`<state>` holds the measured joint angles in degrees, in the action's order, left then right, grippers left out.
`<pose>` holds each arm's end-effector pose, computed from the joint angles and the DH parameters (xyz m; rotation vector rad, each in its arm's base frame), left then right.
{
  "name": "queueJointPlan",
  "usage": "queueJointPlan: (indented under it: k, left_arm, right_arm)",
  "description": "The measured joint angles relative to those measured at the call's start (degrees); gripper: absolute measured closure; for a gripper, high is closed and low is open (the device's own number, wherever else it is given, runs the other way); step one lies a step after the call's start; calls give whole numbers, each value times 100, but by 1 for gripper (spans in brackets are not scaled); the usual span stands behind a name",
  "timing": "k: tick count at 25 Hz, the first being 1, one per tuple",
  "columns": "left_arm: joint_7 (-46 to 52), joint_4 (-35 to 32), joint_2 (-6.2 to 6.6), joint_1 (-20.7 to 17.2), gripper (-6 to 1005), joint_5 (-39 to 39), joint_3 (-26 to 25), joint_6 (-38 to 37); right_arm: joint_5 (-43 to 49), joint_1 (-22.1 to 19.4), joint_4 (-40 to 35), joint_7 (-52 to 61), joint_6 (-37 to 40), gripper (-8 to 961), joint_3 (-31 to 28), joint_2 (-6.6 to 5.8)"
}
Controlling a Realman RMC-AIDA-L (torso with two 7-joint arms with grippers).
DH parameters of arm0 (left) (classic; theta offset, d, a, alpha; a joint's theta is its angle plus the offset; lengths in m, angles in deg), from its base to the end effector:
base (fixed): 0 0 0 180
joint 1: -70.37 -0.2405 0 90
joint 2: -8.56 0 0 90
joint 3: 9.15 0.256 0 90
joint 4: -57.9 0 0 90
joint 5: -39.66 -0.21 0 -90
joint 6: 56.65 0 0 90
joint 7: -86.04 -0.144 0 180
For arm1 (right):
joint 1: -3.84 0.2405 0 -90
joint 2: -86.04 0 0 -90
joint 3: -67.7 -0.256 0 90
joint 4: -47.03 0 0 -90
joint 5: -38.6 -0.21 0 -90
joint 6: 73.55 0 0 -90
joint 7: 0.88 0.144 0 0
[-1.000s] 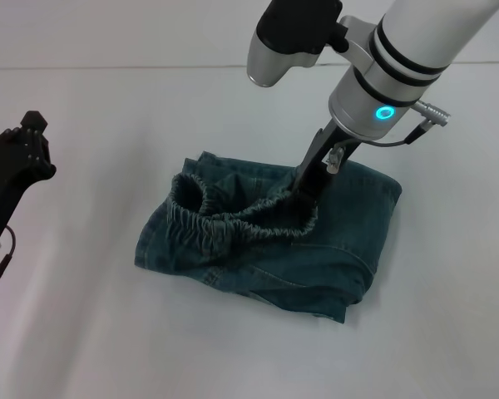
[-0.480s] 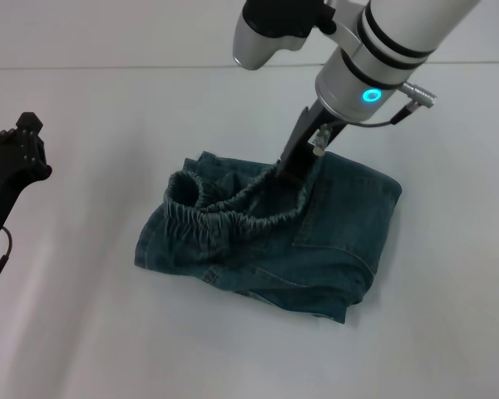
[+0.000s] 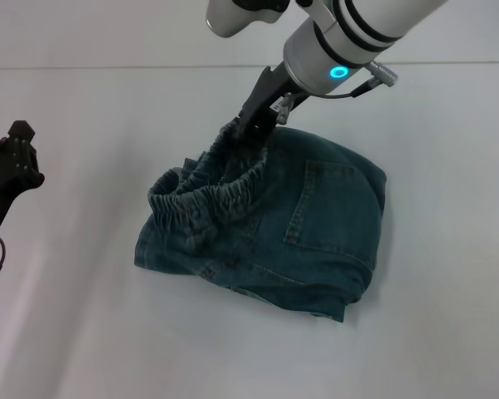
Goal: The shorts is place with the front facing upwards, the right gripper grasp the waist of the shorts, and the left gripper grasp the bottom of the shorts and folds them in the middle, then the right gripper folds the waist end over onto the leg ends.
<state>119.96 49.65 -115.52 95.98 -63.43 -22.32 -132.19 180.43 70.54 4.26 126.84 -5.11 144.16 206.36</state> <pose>-0.3372 0.3073 -0.0130 -1.6256 -0.7264 -0.9004 0.0582 0.4329 -0.0713 -2.8122 0.2882 -0.3544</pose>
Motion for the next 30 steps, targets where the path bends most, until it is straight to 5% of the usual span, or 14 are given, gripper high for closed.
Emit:
queueJointPlan:
  k: [12, 19, 25, 30]
  left_arm:
    - [0, -9, -13, -74, 998, 0, -1, 3]
    - [82, -163, 11, -154, 998, -55, 115, -246]
    - [937, -1126, 19, -440, 916, -84, 1210, -1130]
    - [3017, -2443, 87, -530, 847, -619, 2861, -1330]
  right_arm:
    - [-386, -40, 342, 106, -732, 667, 72, 14]
    - [-1025, -1042, -768, 103, -575, 474, -66, -49]
    - [-1609, -2470, -2241, -11, 188, 228, -576, -62]
    - [-2494, -3354, -2306, -996, 883, 96, -1154, -70]
